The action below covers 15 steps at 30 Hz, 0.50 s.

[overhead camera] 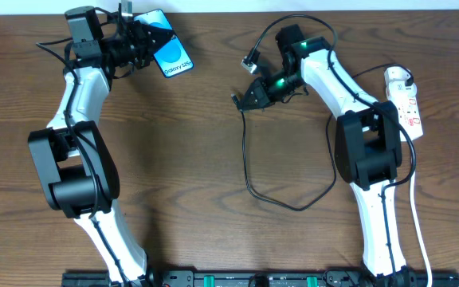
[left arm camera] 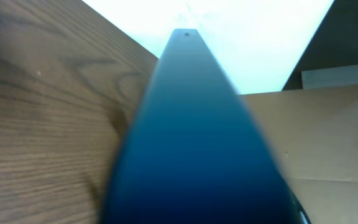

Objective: Plug charger to phone and switch on socket
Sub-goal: 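Lift the cable end with the right gripper toward the phone's bottom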

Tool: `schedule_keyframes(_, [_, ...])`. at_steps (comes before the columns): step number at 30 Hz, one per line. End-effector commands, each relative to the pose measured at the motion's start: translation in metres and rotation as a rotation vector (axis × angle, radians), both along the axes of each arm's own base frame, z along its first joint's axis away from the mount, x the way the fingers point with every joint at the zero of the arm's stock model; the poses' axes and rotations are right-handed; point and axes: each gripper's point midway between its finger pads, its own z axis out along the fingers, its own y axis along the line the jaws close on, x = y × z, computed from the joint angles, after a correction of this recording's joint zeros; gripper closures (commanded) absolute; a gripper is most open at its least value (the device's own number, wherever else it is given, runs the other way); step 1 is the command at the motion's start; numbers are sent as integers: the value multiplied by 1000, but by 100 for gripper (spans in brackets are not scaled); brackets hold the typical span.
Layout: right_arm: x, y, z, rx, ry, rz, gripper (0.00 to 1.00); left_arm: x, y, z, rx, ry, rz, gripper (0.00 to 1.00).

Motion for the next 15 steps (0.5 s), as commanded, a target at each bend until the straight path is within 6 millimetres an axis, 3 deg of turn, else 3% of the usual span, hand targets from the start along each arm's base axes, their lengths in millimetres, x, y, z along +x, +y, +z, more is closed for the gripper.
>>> schedule_keyframes(1, [-5,10,49,177,-83,62,99,-6,-8,16,-51,14,-36,93])
schedule_keyframes(7, [-6,11,86,203,-140,56,99,-6,-18,20,-82,43,-45,93])
schedule_keyframes(15, [-13,15,129,283,-101,28,99,-6,-43,55,-160,-29,-128,93])
